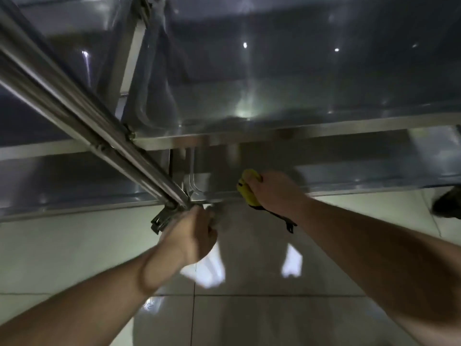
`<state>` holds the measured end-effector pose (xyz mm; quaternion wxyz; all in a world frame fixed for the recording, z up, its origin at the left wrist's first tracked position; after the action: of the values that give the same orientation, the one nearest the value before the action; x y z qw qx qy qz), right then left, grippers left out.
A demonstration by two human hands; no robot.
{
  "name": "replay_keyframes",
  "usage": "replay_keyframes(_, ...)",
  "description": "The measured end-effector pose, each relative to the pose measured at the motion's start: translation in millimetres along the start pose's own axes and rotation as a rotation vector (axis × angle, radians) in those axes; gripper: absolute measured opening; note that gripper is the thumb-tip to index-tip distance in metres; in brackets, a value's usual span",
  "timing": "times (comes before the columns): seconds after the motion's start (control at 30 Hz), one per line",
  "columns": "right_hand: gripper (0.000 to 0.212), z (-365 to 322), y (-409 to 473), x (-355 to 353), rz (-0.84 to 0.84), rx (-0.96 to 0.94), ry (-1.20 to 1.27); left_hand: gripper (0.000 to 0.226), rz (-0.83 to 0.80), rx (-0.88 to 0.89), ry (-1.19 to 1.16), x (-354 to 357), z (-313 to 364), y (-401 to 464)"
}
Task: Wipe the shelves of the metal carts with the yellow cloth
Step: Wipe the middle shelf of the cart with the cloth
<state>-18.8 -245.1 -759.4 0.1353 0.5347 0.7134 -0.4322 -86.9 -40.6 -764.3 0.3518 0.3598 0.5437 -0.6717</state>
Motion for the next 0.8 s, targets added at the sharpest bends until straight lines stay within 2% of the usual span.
replay_keyframes(0.1,0.048,-24.8,26.0,12.1,0.04,-0.097,-0.009,0.035,0.066,0.046,-0.013,3.8,-29.6,20.4)
replay_keyframes(0.2,0.048,-60.5,45.5,20.3,0.208,-0.263,-0.203,0.056,0.064,0.016,0.085,7.3,-61.0,33.0)
replay_keyframes(0.3,0.057,-74.7,54.8,32.0,0.359,-0.293,-0.145,0.064,0.047,0.006,0.046,16.9,-76.6,36.2)
replay_keyframes(0.43,0.048,-98.3,51.7,64.3,0.542,-0.492,-0.422,0.029,0.145,-0.09,-0.176,13.8,-95.2,33.3)
replay_keyframes(0.5,0.045,-95.9,51.0,91.8,0.492,-0.538,-0.478,0.024,0.222,-0.16,-0.285,9.0,-105.6,27.7)
replay_keyframes(0.63,0.05,-91.0,54.0,140.0,0.331,-0.612,-0.541,0.024,0.413,-0.148,-0.575,-6.6,-107.3,30.1)
replay_keyframes(0.8,0.061,-101.2,92.4,142.0,0.097,-0.551,-0.536,0.02,0.56,-0.201,-0.578,-20.0,-105.7,33.5)
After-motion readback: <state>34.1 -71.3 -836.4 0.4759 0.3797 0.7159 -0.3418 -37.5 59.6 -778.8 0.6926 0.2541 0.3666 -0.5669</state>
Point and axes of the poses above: each hand's wrist, its own y-axis towards the middle knuckle, its own x-axis out of the palm, z = x × y, the point moved 10 cm from there along y, towards the middle knuckle, and after that the axes turned 4 degrees about y, right-handed, at the moved point
